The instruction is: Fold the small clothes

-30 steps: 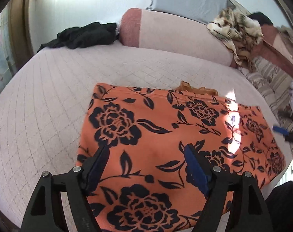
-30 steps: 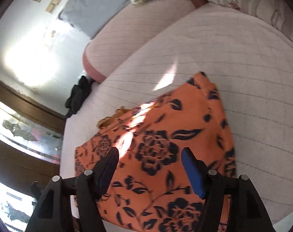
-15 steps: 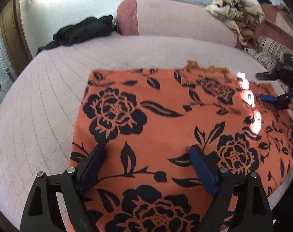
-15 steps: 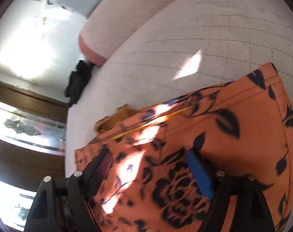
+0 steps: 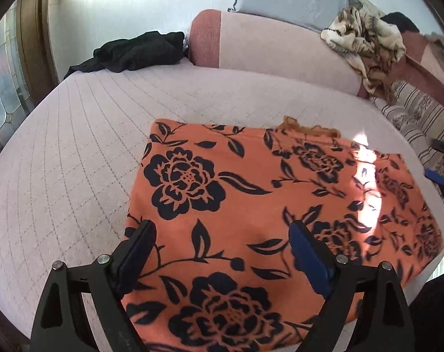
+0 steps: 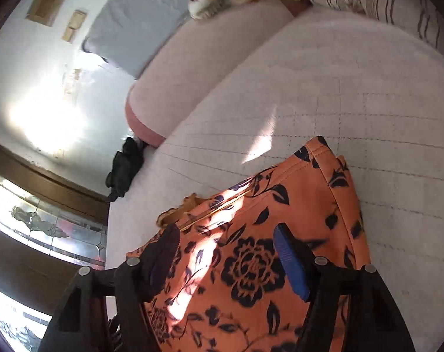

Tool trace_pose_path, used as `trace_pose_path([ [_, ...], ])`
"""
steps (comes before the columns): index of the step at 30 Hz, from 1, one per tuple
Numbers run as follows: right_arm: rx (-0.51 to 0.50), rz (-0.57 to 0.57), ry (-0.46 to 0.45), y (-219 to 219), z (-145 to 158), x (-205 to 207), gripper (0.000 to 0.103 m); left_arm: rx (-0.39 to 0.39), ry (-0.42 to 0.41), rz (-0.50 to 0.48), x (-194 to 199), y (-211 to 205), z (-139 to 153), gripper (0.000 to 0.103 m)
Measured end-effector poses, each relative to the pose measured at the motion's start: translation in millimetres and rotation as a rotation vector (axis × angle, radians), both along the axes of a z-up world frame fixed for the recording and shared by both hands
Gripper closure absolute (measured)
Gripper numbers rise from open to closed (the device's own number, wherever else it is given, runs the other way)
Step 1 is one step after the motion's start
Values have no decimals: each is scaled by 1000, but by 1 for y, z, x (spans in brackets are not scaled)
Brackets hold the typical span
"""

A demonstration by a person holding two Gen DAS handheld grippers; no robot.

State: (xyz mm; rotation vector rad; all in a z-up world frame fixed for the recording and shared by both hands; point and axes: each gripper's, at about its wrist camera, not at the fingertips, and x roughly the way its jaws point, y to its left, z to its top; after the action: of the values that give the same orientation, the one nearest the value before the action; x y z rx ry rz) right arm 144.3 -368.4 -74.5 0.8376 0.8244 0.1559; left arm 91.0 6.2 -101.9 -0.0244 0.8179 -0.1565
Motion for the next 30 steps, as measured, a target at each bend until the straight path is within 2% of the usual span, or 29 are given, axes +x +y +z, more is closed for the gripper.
trace_pose_path([
  [1, 19, 1, -31, 1, 11, -24, 22, -10, -5, -1, -4, -3, 1, 11],
  [3, 43, 12, -33, 9, 12, -72, 16, -13, 9, -28, -7, -14, 0, 11],
  [5, 74, 2, 12, 19, -7, -115, 16, -5, 16, -59, -12, -29, -3, 11],
  [7, 136, -56, 62, -6, -32, -155, 16, -4, 10, -92, -16, -42, -7, 11],
  [10, 267, -193, 108, -24, -68, -171, 18, 23, 1, -129, -21, -62, -10, 11],
  [14, 278, -240, 105, -35, -76, -151, 21, 43, -30, -153, -24, -77, -9, 11],
  [15, 282, -263, 125, -38, -83, -145, 29, 45, -22, -156, -21, -80, -13, 11],
  [17, 332, -301, 131, -47, -89, -139, 39, 77, 53, -145, -10, -83, -30, 11],
  [18, 320, -283, 126, -48, -88, -134, 73, 80, 47, -143, -10, -83, -34, 11],
  [19, 306, -256, 129, -47, -86, -128, 95, 93, 24, -148, -13, -84, -34, 11],
  [21, 232, -244, 85, -41, -67, -127, 95, 118, 31, -162, -14, -87, -32, 11],
  [23, 79, -224, -3, -30, -26, -135, 96, 103, 39, -157, -14, -84, -27, 11],
  [24, 40, -213, -5, -27, -19, -135, 96, 98, 43, -144, -11, -82, -25, 11],
  [25, 16, -206, 32, -27, -24, -132, 95, 90, 42, -131, -9, -81, -24, 11],
  [26, 20, -213, 109, -30, -43, -128, 92, 76, 35, -119, -7, -81, -21, 11],
  [27, 71, -235, 198, -35, -67, -129, 89, 68, 32, -117, -6, -81, -20, 11],
  [28, 194, -253, 217, -42, -87, -134, 88, 71, 31, -121, -5, -82, -20, 11],
  [29, 251, -267, 189, -48, -89, -139, 87, 89, 34, -131, -3, -84, -23, 11],
  [30, 222, -253, 197, -48, -81, -139, 78, 109, 37, -140, -1, -85, -29, 10],
])
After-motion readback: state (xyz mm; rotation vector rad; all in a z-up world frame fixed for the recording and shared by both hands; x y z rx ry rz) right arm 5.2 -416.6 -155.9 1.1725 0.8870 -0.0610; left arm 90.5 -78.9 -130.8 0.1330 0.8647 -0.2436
